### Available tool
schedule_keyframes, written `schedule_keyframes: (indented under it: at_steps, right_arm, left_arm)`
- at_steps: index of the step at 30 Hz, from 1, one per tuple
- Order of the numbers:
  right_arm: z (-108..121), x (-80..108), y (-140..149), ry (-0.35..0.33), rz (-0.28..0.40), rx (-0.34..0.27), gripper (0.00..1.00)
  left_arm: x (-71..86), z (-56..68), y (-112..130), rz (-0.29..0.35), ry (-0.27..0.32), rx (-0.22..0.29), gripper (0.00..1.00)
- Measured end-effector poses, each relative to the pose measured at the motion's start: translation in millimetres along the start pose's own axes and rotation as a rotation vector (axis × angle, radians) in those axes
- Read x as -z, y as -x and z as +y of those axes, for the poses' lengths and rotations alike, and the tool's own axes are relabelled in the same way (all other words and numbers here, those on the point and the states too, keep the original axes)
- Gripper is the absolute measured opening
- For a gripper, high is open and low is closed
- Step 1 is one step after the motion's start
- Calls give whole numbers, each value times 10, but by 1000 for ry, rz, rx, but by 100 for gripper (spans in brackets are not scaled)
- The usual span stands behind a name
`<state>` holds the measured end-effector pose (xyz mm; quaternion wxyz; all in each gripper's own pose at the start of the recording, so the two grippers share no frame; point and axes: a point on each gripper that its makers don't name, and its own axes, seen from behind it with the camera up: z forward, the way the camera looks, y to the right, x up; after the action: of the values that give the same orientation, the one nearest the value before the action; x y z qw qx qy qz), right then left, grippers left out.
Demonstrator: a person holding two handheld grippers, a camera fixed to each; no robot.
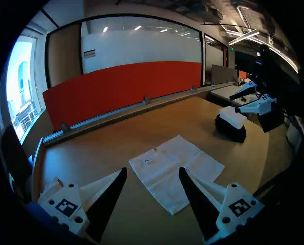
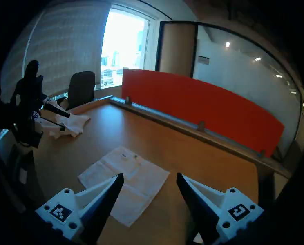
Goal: Fold towel
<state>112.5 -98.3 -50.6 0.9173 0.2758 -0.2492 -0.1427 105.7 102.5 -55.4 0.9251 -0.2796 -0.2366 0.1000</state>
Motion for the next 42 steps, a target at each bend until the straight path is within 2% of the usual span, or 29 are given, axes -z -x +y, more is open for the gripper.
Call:
schedule_keyframes:
  at_steps: [5,11,26,35,42]
  right_arm:
    - [-62,-60,162,-15,-26,0,100]
    - [-151,-165,384,-33,-57,10,100]
    - [-293,-414,837,-58,-103,24,100]
    - [-372,-558,1195,-68,-145,38,100]
    - [-470,-658,1440,-84,-178,42,100]
  left_arm:
    - [-62,34,200,-26,4,-8,94]
    - [-163,141,439,-61,26,-17,94]
    - [-442,222,892,-109,47,-23,94]
    - [-596,359,1214,-152,81,-26,94]
    - [-727,419,1436,-184,94,-47,94]
